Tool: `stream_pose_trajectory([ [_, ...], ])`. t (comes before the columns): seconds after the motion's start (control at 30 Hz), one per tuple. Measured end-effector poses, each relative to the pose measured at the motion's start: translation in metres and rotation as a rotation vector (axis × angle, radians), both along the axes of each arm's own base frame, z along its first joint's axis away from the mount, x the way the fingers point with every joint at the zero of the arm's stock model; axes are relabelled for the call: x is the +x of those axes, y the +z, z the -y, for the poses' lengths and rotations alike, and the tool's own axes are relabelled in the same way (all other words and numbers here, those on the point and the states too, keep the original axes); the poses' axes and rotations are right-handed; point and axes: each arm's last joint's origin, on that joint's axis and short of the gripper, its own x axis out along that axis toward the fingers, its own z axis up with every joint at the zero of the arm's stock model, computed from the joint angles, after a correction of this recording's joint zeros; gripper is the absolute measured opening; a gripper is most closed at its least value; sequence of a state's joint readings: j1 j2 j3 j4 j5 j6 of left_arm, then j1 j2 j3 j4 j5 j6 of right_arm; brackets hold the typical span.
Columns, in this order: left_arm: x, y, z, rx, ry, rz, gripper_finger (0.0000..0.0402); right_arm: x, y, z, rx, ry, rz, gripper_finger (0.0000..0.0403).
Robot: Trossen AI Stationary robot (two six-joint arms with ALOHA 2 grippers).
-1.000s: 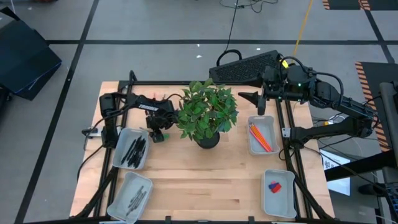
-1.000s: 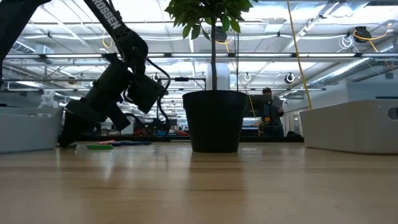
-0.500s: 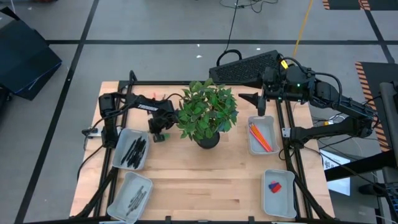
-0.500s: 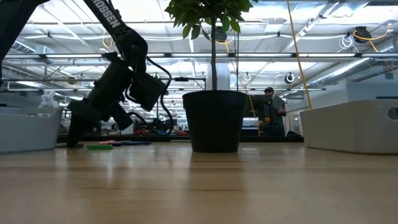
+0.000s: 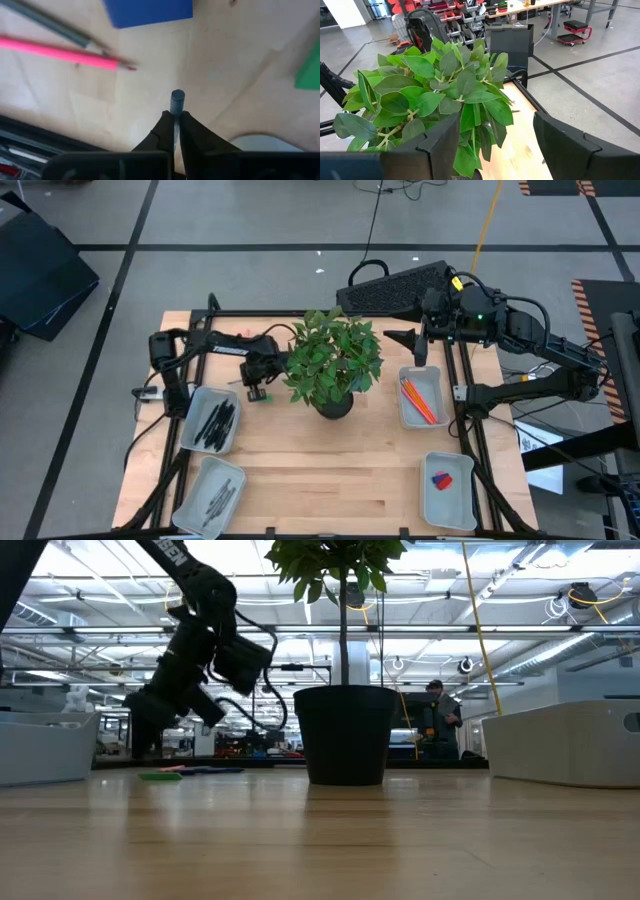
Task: Sort crayons/erasers/pens/pencils in bins
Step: Put the gray crayon into the bottom left gray bin
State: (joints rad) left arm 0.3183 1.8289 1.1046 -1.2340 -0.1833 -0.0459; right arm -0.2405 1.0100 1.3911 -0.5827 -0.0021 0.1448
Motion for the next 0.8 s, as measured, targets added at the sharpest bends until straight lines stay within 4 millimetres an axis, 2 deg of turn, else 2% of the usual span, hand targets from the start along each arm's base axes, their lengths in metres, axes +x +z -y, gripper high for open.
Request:
stream_pose_trajectory([
  [0.23,-0.012,0.035,0.004,0.043,0.031,0.095,0.0033,0.0,0.0,0.0,0.0,0.0,0.001,0.0244],
  [0.5,-0.037,0.089,0.013,0.099,0.11,0.332,0.0014,0.0,0.0,0.0,-0.001,-0.005,0.005,0.0244],
  [0.63,-0.051,0.129,0.016,0.182,0.168,0.503,0.0019,0.001,0.004,0.002,-0.001,-0.065,0.046,0.0244],
  [0.8,-0.058,0.195,0.013,0.333,0.204,0.793,0.0024,0.003,0.02,0.005,-0.125,-0.139,0.182,0.0244],
])
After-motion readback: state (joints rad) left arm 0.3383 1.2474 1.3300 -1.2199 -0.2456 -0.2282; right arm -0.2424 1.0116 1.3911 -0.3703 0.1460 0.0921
